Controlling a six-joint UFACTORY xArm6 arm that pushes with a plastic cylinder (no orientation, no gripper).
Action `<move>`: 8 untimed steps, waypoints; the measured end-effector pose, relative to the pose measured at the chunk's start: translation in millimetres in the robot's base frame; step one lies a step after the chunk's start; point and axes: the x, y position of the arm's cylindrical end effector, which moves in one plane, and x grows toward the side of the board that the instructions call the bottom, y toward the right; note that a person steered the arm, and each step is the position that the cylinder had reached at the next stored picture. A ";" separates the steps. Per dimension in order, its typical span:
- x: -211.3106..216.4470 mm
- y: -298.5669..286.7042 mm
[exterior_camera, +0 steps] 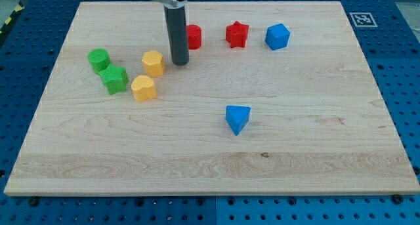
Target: Push the hexagon into the green star
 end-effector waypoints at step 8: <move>-36.8 -37.3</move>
